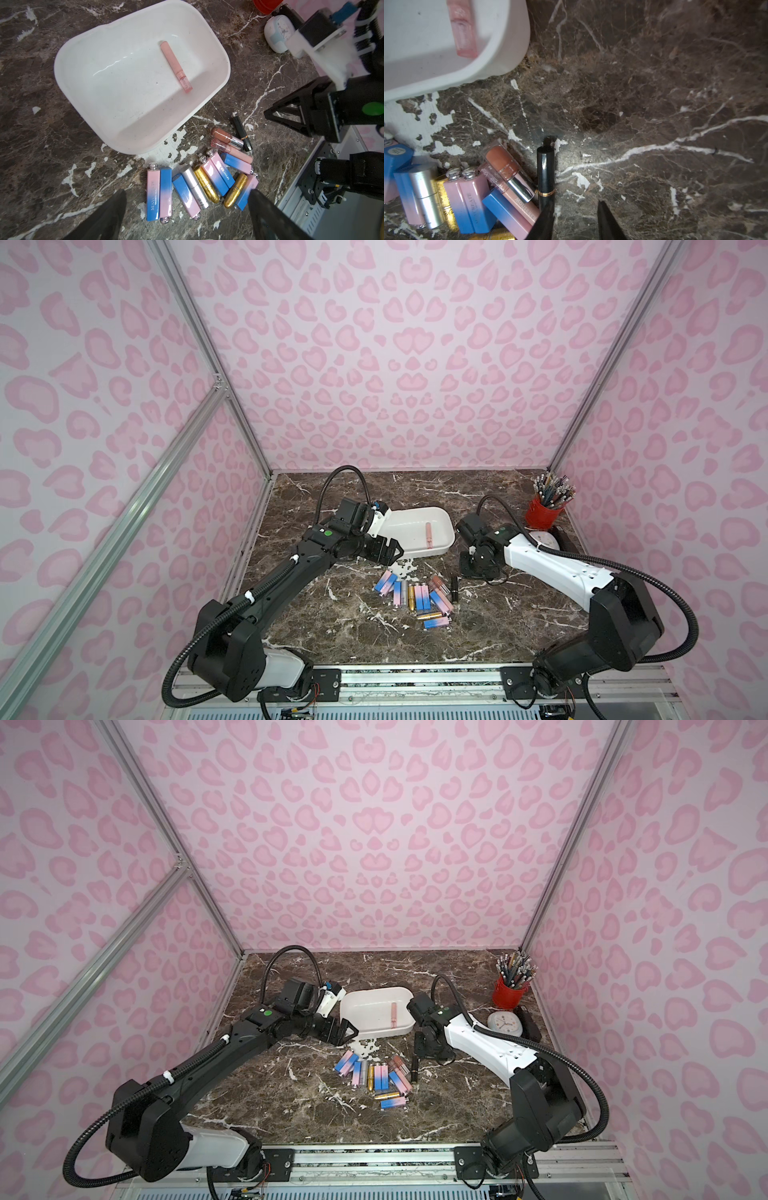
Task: Put the lipstick into the storage box
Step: Pick up the lipstick at the center of the board.
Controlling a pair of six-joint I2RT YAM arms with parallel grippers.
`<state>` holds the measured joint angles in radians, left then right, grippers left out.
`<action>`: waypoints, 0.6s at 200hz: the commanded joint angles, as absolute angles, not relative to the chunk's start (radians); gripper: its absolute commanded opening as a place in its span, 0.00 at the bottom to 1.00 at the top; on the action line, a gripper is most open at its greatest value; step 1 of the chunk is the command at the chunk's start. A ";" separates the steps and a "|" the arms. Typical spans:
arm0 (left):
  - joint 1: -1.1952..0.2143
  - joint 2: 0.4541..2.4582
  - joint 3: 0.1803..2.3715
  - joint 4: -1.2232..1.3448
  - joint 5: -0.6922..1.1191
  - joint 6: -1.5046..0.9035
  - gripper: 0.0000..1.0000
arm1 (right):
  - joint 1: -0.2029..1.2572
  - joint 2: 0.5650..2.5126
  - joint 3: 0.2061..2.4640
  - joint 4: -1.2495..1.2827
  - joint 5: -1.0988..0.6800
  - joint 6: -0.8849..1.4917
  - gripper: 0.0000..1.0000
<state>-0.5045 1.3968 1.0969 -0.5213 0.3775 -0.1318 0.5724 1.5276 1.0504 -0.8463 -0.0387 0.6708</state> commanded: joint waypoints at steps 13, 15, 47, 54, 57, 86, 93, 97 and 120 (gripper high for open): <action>-0.524 1.410 1.127 -0.525 0.373 -0.133 0.94 | 0.587 1.549 1.010 -0.731 -0.067 0.709 0.39; -0.526 1.409 1.126 -0.527 0.372 -0.133 0.94 | 0.589 1.553 1.010 -0.729 -0.067 0.709 0.39; -0.532 1.399 1.126 -0.546 0.353 -0.132 0.94 | 0.608 1.612 1.013 -0.675 -0.091 0.714 0.38; -0.532 1.394 1.122 -0.547 0.349 -0.132 0.94 | 0.611 1.624 1.015 -0.665 -0.097 0.713 0.39; -0.532 1.390 1.121 -0.548 0.346 -0.132 0.94 | 0.613 1.630 1.015 -0.661 -0.099 0.713 0.38; -0.532 1.371 1.103 -0.556 0.334 -0.135 0.94 | 0.627 1.678 1.027 -0.655 -0.107 0.706 0.39; -0.533 1.365 1.098 -0.557 0.332 -0.134 0.94 | 0.628 1.684 1.026 -0.653 -0.109 0.706 0.39; -0.532 1.361 1.096 -0.558 0.329 -0.135 0.94 | 0.629 1.687 1.024 -0.654 -0.109 0.706 0.38; -0.533 1.346 1.079 -0.562 0.321 -0.132 0.94 | 0.634 1.694 1.014 -0.649 -0.105 0.712 0.38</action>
